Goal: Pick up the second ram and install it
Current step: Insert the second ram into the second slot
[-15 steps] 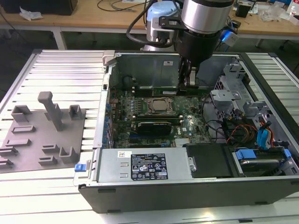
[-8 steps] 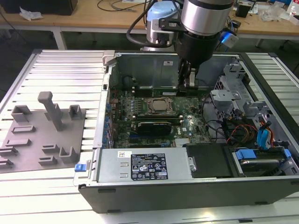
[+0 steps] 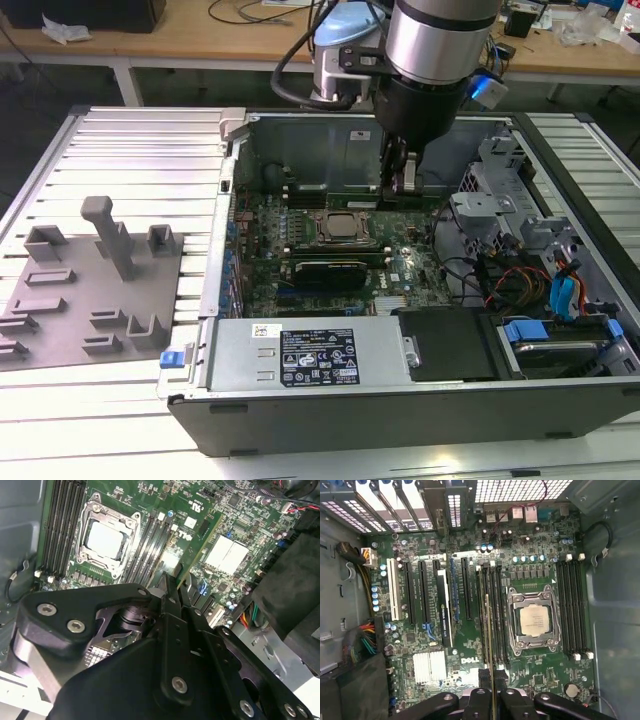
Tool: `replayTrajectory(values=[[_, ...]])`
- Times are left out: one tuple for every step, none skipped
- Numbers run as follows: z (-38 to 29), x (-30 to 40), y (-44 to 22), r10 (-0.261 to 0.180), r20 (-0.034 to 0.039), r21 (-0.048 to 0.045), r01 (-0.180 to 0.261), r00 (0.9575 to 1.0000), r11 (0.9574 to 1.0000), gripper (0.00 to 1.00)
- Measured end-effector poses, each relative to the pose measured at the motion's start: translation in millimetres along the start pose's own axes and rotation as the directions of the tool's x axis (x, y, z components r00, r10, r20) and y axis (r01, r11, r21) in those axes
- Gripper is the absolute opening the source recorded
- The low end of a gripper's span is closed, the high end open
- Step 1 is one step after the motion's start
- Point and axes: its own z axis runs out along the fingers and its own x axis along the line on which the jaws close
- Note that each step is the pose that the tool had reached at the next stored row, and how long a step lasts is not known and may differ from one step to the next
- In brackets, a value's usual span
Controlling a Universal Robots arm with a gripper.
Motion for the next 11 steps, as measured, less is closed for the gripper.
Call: replayTrajectory(values=[[1.2, 0.1, -0.1, 0.0, -0.0001, 0.0, 0.0, 1.0, 1.0, 0.14], [2.9, 0.2, -0.1, 0.0, 0.0, 0.0, 0.0, 1.0, 1.0, 0.14], [4.8, 0.3, -0.1, 0.0, 0.0, 0.0, 0.0, 1.0, 1.0, 0.14], [5.6, 0.4, -0.1, 0.0, -0.0001, 0.0, 0.0, 1.0, 1.0, 0.14], [6.3, 0.5, -0.1, 0.0, 0.0, 0.0, 0.0, 1.0, 1.0, 0.14], [7.4, 0.5, -0.1, 0.0, 0.0, 0.0, 0.0, 1.0, 1.0, 0.14], [9.2, 0.7, -0.2, 0.0, 0.0, 0.0, 0.0, 1.0, 1.0, 0.14], [11.2, 0.8, -0.2, 0.0, 0.0, 0.0, 0.0, 1.0, 1.0, 0.14], [12.2, 0.8, -0.2, 0.0, 0.0, 0.0, 0.0, 1.0, 1.0, 0.14], [13.0, 0.7, -0.2, 0.0, 0.0011, -0.0001, 0.0, 1.0, 1.0, 0.14], [14.0, 0.1, -0.1, 0.0, 0.0041, -0.0003, 0.0, 1.0, 1.0, 0.14]])
